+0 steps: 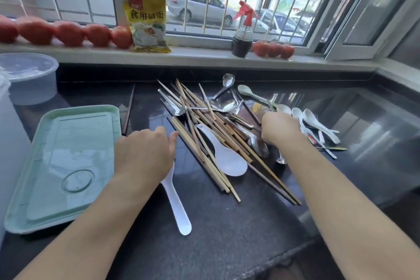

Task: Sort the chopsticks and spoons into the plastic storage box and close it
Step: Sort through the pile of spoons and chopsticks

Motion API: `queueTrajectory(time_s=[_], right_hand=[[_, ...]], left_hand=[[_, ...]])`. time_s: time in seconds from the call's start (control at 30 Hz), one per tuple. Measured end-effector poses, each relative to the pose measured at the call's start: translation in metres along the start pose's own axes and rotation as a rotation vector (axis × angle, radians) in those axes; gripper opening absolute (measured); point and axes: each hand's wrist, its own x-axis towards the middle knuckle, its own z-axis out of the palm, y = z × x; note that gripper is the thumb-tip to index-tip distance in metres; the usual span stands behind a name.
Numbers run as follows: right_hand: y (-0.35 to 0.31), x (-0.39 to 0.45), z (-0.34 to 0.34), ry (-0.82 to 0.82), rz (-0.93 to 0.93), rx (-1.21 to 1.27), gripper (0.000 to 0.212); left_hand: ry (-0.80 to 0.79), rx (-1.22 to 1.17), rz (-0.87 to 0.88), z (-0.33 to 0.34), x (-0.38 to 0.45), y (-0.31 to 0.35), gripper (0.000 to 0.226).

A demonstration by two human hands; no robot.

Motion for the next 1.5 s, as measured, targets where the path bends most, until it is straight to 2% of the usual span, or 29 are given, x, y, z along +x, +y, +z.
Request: queueTrajectory(time_s=[0.13,0.33,0.43,0.5,0.57,0.63,0.7,0.8,0.87,0.93,1.0,1.07,1.1,1.13,1.2,1.23,1.3,1.37,1.5], right_hand=[[0.009,0.004,0.003,0.018,-0.022,0.006,0.012],[0.003,0.004,0.010,0.130,-0.105,-0.173,0.020],[0.008,0.010,-0.001,0.129,-0.121,-0.135,0.018],[0.016,0.011,-0.011,0.168,-0.073,0.018,0.019],[0.022,0.006,-0.019,0.200,0.020,0.324,0.020],[0.021,-0.014,-0.021,0.179,0.088,0.701,0.020],[0.005,-0.048,-0.016,0.211,0.079,0.955,0.017],[-0.025,-0.100,-0.002,0.417,-0.007,0.989,0.016],[-0.036,-0.125,-0.001,0.459,-0.084,1.053,0.017],[-0.039,-0.139,-0.004,0.331,-0.241,1.165,0.018],[-0.035,-0.144,-0.006,0.200,-0.365,1.225,0.015],[-0.018,-0.136,-0.002,0.119,-0.387,1.296,0.010],[-0.005,-0.127,0.005,0.144,-0.356,1.283,0.011],[0.012,-0.114,0.014,0.239,-0.277,1.207,0.013],[0.049,-0.081,0.032,0.469,-0.040,0.865,0.018],[0.068,-0.066,0.041,0.512,0.079,0.681,0.021],[0.095,-0.047,0.062,0.440,0.211,0.504,0.028],[0.105,-0.039,0.081,0.372,0.173,0.460,0.028],[0.104,-0.034,0.092,0.421,0.099,0.454,0.021]], left_hand=[[-0.043,-0.016,-0.014,0.002,-0.002,-0.001,0.051],[0.030,-0.055,0.057,-0.003,-0.003,0.000,0.044],[0.096,-0.123,0.114,-0.001,-0.003,0.002,0.030],[0.163,-0.205,0.154,0.000,-0.002,0.001,0.022],[0.238,-0.289,0.204,-0.002,-0.001,0.003,0.020],[0.294,-0.359,0.287,-0.006,-0.001,0.008,0.027],[0.335,-0.400,0.378,-0.012,-0.003,0.013,0.036],[0.336,-0.368,0.517,-0.016,-0.011,0.025,0.046],[0.311,-0.329,0.571,-0.014,-0.013,0.033,0.046],[0.294,-0.335,0.580,-0.012,-0.014,0.034,0.036],[0.279,-0.342,0.586,-0.014,-0.015,0.030,0.017],[0.233,-0.321,0.528,-0.018,-0.018,0.028,0.009],[0.206,-0.321,0.480,-0.021,-0.019,0.027,0.006],[0.195,-0.328,0.435,-0.023,-0.019,0.027,0.009],[0.217,-0.357,0.377,-0.023,-0.016,0.025,0.020],[0.235,-0.380,0.355,-0.023,-0.014,0.024,0.022],[0.251,-0.425,0.309,-0.023,-0.013,0.023,0.023],[0.221,-0.464,0.262,-0.023,-0.015,0.025,0.024],[0.147,-0.541,0.202,-0.022,-0.017,0.028,0.029]])
